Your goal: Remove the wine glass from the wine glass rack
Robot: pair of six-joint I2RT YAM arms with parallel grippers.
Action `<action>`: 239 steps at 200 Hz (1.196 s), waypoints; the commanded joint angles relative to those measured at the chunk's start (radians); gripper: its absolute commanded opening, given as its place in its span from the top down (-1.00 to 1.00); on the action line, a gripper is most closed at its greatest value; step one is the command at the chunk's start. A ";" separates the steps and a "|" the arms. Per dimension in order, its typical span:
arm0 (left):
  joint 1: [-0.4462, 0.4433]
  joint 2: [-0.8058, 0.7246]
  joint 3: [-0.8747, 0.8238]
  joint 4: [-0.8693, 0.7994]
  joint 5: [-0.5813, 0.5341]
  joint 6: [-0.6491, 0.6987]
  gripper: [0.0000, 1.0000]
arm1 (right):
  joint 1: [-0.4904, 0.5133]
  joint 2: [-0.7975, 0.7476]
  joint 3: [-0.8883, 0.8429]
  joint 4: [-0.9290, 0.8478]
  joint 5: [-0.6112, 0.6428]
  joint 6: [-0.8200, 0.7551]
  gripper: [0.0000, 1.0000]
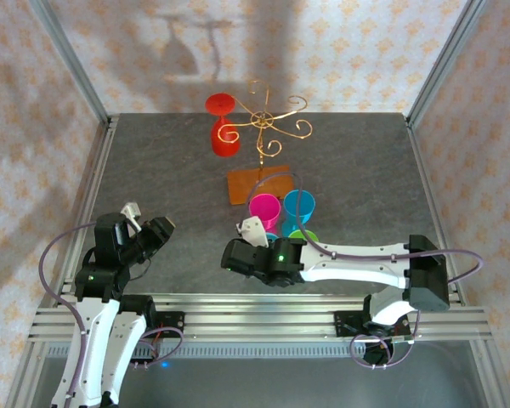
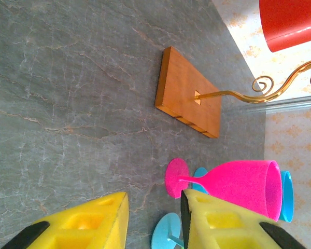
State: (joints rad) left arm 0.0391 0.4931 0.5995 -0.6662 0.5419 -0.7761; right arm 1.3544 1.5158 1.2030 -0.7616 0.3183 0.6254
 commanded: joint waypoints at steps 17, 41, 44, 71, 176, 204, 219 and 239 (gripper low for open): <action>0.000 -0.002 0.017 0.012 0.004 0.013 0.35 | 0.005 0.004 0.025 -0.050 0.047 0.009 0.46; -0.002 0.000 0.020 0.014 0.004 0.012 0.35 | 0.005 -0.003 0.042 -0.060 0.052 0.003 0.38; -0.002 -0.001 0.020 0.015 0.004 0.012 0.35 | 0.005 -0.004 0.044 -0.061 0.051 0.003 0.38; 0.000 0.002 0.020 0.018 0.008 0.009 0.35 | 0.005 -0.015 0.059 -0.070 0.057 -0.002 0.34; -0.001 0.008 0.040 0.011 0.013 0.021 0.35 | 0.004 -0.054 0.146 -0.130 0.138 -0.057 0.07; 0.000 0.023 0.071 0.005 0.009 0.025 0.34 | 0.004 -0.079 0.207 -0.166 0.194 -0.086 0.02; -0.002 0.047 0.108 0.005 0.016 0.026 0.34 | -0.001 -0.107 0.248 -0.181 0.211 -0.108 -0.05; 0.000 0.109 0.179 0.015 0.039 0.031 0.32 | -0.044 -0.155 0.288 -0.169 0.149 -0.141 -0.01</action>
State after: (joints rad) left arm 0.0391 0.5426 0.6785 -0.6701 0.5461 -0.7753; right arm 1.3506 1.4475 1.4162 -0.8974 0.4461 0.5377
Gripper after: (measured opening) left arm 0.337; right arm 0.526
